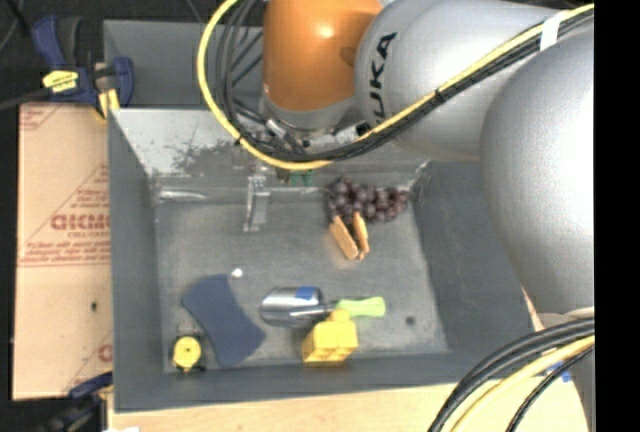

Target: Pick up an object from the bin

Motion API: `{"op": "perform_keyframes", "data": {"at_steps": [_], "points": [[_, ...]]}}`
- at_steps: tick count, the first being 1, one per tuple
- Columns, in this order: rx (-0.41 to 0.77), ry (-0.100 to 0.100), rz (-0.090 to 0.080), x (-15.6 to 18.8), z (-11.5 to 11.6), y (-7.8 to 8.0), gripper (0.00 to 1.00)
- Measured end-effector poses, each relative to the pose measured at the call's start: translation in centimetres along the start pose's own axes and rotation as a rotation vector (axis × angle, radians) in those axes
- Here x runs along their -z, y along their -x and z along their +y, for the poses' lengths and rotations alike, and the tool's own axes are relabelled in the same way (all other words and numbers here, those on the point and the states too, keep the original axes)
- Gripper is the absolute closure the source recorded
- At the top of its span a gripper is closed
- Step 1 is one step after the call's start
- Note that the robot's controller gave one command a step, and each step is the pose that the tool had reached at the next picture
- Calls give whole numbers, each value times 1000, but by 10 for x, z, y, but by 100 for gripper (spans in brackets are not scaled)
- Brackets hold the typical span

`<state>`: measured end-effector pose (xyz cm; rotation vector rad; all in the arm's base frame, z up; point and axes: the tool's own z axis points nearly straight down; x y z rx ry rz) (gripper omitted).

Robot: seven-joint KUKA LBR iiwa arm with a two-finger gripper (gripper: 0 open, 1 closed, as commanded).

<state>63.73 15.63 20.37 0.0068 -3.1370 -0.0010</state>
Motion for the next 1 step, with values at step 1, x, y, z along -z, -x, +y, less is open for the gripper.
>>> {"op": "perform_keyframes", "data": {"at_steps": [1], "points": [[-2, 1, -6, 5, -1, 1, 0]]}}
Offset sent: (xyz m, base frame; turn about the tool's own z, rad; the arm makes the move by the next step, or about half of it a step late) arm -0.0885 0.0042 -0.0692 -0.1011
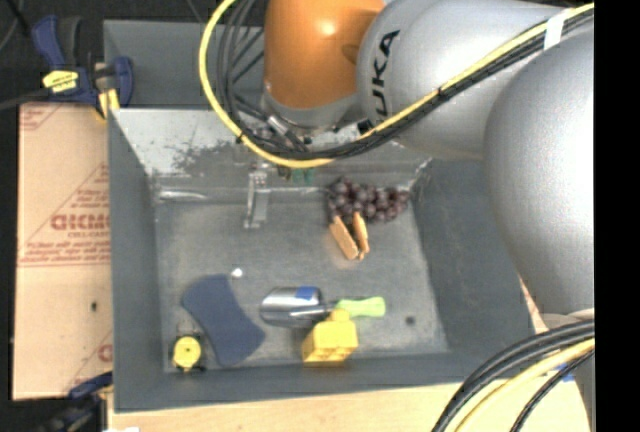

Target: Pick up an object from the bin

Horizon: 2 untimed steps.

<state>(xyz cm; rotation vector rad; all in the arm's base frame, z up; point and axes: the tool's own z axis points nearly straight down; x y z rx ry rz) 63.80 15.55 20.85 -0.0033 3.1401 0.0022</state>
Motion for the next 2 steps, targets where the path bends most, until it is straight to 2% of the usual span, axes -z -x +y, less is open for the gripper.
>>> {"op": "perform_keyframes", "data": {"at_steps": [1, 2], "points": [[56, 0, -3, -41, 1, -49, 0], [70, -2, 14, -52, 3, -73, 0]]}}
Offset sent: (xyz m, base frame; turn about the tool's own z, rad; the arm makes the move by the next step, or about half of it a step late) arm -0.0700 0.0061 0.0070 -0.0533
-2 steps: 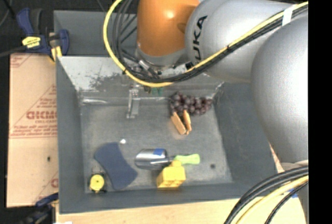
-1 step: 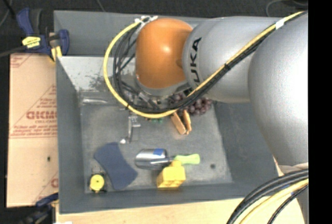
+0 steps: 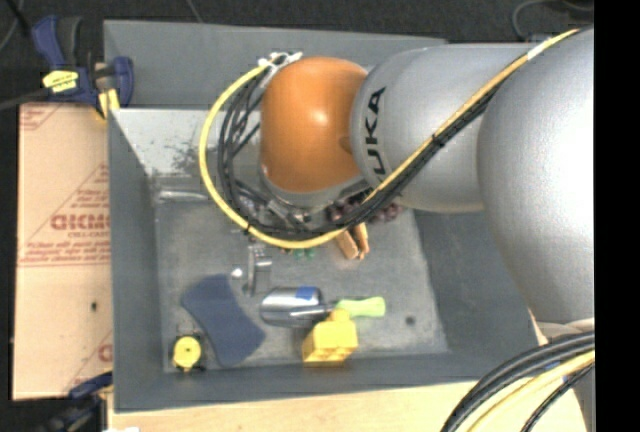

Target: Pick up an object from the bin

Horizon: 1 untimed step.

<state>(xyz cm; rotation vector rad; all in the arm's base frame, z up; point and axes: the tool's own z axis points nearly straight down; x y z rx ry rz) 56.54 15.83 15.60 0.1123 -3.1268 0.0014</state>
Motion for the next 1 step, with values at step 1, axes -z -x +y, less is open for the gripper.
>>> {"op": "perform_keyframes", "data": {"at_steps": [1], "points": [[6, 4, -30, 2, 14, -18, 0]]}}
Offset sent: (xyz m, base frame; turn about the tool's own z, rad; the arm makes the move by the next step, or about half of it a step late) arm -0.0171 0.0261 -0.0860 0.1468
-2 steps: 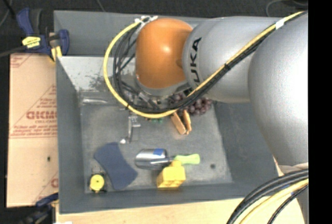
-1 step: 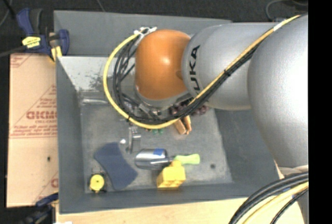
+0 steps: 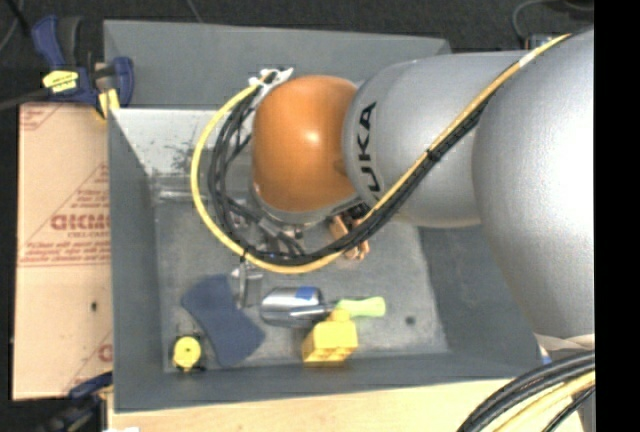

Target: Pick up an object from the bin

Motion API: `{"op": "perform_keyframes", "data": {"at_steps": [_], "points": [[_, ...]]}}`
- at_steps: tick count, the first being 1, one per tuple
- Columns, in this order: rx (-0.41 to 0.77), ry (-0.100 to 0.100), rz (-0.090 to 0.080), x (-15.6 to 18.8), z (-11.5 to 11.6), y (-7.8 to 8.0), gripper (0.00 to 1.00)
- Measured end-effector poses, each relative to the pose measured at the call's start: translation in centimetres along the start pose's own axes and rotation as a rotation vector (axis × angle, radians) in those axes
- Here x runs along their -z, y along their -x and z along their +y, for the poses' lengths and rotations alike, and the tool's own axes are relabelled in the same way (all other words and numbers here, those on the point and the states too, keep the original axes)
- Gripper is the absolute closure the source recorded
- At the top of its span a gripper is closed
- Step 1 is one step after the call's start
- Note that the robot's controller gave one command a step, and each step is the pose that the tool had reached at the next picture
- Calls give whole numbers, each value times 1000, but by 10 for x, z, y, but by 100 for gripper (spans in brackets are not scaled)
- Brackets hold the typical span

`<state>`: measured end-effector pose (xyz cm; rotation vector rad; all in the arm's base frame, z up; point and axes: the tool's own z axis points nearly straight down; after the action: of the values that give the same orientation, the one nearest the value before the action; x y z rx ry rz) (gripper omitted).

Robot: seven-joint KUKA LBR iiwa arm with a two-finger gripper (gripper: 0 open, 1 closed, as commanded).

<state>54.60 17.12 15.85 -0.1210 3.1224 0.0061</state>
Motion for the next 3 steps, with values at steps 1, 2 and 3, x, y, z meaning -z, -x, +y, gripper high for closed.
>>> {"op": "perform_keyframes", "data": {"at_steps": [1, 2, 3], "points": [[-87, -1, 18, -56, 9, -5, 0], [-192, 2, -4, -65, 9, 12, 100], [-194, 2, -4, -65, 9, 11, 100]]}}
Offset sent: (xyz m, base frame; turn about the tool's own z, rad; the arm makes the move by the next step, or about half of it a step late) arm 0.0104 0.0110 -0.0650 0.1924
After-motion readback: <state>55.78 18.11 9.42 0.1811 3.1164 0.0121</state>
